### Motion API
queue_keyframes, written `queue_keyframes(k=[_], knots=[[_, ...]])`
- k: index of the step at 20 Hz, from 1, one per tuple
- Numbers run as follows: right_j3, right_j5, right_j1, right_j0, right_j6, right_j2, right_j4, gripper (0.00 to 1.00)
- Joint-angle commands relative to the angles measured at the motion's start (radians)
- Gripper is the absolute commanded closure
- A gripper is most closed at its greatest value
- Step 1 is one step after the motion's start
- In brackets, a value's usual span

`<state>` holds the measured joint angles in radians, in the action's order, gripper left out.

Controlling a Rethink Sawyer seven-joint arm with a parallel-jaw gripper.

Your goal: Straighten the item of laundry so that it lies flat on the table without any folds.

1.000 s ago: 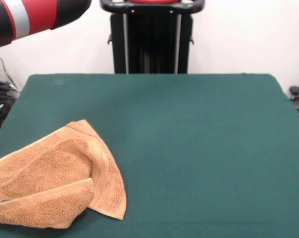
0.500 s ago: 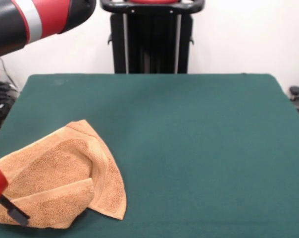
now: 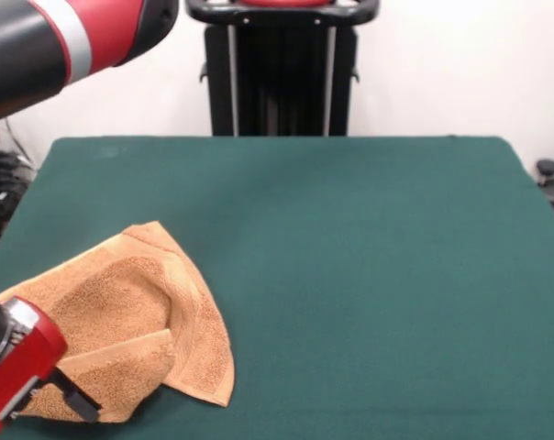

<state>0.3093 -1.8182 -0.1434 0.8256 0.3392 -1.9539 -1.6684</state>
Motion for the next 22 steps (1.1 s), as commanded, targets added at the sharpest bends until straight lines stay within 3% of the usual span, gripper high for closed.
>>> queue_keyframes(k=[1, 5, 14, 18, 22], knots=[[0.026, 0.080, 0.012, -0.089, 0.391, 0.219, 0.047, 0.00], [0.043, 0.088, 0.028, -0.106, 0.413, 0.270, 0.086, 0.00], [0.181, 0.105, 0.107, -0.114, 0.520, 0.417, 0.256, 0.00], [0.192, 0.117, 0.135, -0.129, 0.550, 0.461, 0.311, 0.00], [0.170, 0.049, 0.156, -0.157, 0.571, 0.490, 0.356, 0.00]])
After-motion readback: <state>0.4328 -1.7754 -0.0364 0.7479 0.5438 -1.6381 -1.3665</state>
